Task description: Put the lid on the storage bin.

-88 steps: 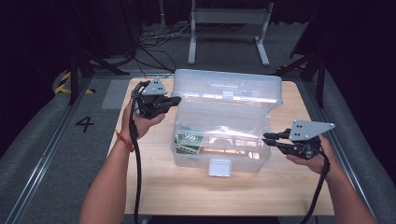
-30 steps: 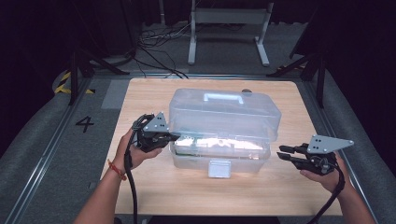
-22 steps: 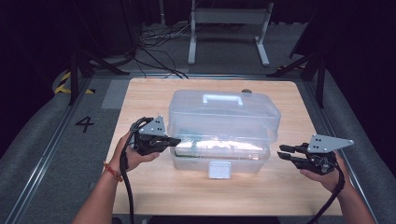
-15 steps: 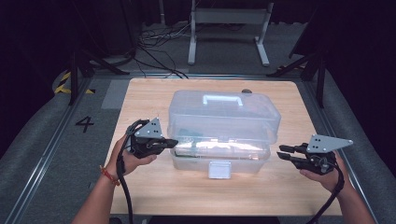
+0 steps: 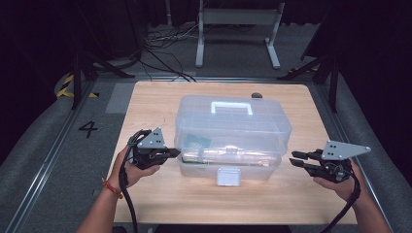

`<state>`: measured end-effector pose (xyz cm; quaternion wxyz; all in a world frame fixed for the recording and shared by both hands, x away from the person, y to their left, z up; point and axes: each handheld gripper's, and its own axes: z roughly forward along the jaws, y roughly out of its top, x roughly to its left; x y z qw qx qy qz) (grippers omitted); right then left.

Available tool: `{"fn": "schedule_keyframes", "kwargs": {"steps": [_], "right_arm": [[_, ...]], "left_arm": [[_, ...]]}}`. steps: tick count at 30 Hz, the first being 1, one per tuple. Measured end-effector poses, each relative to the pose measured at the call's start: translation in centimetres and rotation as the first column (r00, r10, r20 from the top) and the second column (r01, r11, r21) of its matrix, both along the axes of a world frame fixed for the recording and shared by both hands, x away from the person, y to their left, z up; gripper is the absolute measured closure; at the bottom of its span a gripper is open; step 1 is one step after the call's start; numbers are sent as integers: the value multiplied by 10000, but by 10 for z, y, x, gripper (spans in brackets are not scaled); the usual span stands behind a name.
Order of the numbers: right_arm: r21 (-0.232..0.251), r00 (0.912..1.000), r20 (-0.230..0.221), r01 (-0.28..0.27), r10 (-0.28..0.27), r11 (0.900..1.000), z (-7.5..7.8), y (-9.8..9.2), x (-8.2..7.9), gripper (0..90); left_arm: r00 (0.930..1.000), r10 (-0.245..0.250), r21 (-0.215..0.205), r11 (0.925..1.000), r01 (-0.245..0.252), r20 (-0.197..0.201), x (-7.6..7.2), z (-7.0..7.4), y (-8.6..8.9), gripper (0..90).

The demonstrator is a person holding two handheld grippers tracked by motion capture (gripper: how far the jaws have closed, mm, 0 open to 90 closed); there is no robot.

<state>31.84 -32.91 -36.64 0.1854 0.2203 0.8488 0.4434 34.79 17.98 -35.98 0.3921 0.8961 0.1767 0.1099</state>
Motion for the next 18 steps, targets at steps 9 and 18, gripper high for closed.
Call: {"fn": "schedule_keyframes", "kwargs": {"steps": [9,18], "right_arm": [[-210,10000,0,40,-40,9998,-7,-2,-5,728],[-227,9996,-48,276,-277,9994,-20,-15,-13,710]], "left_arm": [[9996,207,623,9979,-194,-205,-5,-21,0,900],[9980,589,632,9964,-574,-226,-13,-35,11,899]]}}
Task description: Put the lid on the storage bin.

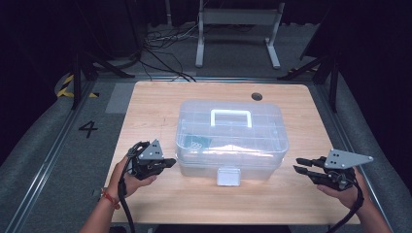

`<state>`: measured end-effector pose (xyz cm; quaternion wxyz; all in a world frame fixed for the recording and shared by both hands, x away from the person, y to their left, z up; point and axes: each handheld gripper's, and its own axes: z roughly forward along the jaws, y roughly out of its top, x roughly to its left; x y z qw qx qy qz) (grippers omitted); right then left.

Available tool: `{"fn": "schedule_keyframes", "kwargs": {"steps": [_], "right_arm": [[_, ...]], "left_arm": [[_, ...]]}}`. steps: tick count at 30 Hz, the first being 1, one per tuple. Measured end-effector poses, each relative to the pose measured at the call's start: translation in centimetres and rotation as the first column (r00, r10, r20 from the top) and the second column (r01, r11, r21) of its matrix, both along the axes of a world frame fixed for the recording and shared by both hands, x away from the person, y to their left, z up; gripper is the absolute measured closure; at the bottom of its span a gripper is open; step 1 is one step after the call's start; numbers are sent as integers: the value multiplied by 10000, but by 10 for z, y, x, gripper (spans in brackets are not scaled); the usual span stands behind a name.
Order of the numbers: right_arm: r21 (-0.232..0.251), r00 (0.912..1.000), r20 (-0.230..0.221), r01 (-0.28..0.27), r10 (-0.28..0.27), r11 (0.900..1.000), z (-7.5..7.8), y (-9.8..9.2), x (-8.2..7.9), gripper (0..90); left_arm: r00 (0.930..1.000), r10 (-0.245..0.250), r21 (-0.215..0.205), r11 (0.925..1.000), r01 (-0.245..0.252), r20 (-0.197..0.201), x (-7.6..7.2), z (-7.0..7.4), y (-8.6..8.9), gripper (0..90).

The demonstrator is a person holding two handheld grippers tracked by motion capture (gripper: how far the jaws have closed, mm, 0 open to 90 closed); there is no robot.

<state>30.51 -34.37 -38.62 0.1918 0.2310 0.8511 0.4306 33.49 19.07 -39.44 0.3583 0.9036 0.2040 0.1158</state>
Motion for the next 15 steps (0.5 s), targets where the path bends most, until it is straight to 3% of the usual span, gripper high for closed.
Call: {"fn": "schedule_keyframes", "kwargs": {"steps": [7,10,11,13,15], "right_arm": [[-10,9994,94,346,-346,9994,-11,-16,-6,671],[-179,9978,11,656,-656,9977,-19,-27,-7,652],[-241,9974,28,717,-717,9971,-22,-30,-8,648],[-264,9944,-175,1034,-1039,9943,-31,-41,-9,626],[-354,9910,-249,1306,-1315,9908,-39,-50,-9,605]], "left_arm": [[9978,479,618,9968,-506,448,-9,-14,8,821],[9971,622,739,9951,-654,441,-11,-20,14,786],[9957,755,975,9920,-805,542,-12,-23,17,763],[9955,865,999,9909,-899,376,-12,-28,22,723],[9919,1223,1058,9865,-1252,331,-12,-31,26,623]]}}
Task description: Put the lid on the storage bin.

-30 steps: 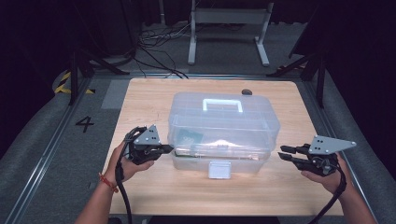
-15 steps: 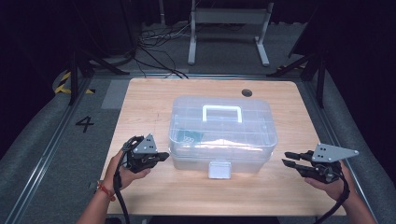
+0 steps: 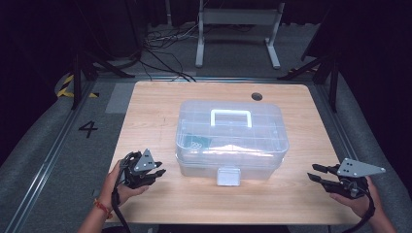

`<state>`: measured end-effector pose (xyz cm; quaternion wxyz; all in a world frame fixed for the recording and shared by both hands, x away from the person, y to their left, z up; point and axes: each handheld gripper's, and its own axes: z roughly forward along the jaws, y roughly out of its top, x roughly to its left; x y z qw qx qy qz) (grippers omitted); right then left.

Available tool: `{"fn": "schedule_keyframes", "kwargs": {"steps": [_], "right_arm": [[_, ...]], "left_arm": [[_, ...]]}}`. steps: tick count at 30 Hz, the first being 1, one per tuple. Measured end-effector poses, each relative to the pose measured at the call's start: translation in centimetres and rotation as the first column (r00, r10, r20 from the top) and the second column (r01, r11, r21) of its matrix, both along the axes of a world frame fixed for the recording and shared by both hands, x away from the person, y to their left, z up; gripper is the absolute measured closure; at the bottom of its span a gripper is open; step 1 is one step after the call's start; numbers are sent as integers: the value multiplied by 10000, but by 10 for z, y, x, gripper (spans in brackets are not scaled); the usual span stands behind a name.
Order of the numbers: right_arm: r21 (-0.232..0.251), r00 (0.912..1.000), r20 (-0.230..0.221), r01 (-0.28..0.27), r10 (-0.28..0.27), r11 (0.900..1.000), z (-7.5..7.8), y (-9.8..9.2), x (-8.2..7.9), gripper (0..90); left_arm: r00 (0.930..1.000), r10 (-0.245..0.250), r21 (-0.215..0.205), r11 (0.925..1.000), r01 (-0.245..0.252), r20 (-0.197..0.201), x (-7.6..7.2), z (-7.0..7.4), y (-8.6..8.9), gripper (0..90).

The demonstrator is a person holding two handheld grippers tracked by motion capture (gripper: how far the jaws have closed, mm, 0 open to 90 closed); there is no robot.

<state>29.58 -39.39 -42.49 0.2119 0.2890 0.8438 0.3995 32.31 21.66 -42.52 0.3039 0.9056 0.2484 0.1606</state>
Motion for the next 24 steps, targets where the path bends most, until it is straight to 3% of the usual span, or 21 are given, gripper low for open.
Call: {"fn": "schedule_keyframes", "kwargs": {"steps": [5,7,12,17,19,22,24], "right_arm": [[242,9967,-503,648,-636,9976,-21,-24,-1,533],[293,9957,-559,751,-734,9967,-23,-27,-1,522],[814,9840,-1009,1554,-1470,9845,-42,-48,-3,439],[805,9630,-1051,2569,-2481,9631,-57,-55,-4,339],[786,9537,-1067,2899,-2811,9538,-61,-57,-4,308],[825,9427,-1037,3260,-3172,9418,-61,-58,-4,263],[533,9365,-1234,3365,-3282,9402,-62,-56,-2,244]], "left_arm": [[9978,667,-86,9977,-667,14,-1,-11,11,405],[9973,732,-44,9973,-732,-68,0,-14,15,358],[9944,916,-214,9955,-928,-531,-1,-29,30,306],[9881,1342,-637,9882,-1391,-756,-6,-41,39,226],[9828,1568,-543,9852,-1626,-975,-7,-48,40,184],[9771,1813,-1184,9738,-1942,-1115,-8,-55,44,152],[9791,1834,-1398,9709,-1945,-884,-10,-58,47,150]]}}
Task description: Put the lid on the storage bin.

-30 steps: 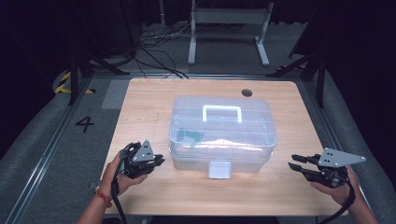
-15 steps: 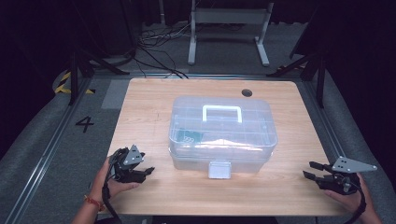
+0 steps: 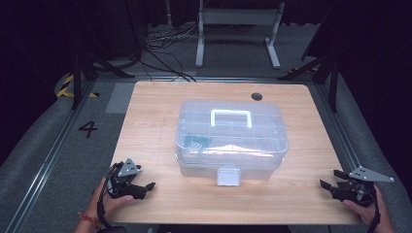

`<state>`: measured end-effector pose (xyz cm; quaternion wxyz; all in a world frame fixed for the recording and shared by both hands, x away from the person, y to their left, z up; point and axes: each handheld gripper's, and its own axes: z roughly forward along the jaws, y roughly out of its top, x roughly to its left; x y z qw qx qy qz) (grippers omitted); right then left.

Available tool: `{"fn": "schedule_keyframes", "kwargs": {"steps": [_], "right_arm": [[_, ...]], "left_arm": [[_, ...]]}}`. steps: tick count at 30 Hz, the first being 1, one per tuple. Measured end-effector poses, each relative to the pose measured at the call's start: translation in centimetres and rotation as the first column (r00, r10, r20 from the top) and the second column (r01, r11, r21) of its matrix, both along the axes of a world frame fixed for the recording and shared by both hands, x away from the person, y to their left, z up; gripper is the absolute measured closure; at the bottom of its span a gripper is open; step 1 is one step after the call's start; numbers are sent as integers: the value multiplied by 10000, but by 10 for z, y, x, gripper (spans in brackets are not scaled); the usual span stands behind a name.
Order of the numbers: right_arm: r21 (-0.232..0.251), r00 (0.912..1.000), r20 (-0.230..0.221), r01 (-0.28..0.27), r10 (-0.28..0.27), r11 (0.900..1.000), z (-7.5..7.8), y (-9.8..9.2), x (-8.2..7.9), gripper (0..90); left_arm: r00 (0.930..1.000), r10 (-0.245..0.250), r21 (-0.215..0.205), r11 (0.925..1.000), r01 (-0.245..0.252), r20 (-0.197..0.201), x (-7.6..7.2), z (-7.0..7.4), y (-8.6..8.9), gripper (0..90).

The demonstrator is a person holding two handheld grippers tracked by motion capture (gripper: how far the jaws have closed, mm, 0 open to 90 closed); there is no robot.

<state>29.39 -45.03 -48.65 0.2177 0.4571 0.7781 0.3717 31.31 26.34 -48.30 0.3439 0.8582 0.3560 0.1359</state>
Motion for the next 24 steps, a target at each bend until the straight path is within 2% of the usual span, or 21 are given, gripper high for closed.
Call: {"fn": "schedule_keyframes", "kwargs": {"steps": [1,3,24], "right_arm": [[-186,9997,-241,-19,14,9998,-1,1,2,235],[-195,9991,-425,-12,3,9998,-1,3,4,219],[-195,9990,-436,76,-84,9998,-2,3,4,213]], "left_arm": [[10000,27,-39,10000,-27,-49,0,0,0,150],[10000,46,-35,10000,-46,-65,0,0,0,150],[10000,-26,10,10000,26,-36,0,0,-1,140]]}}
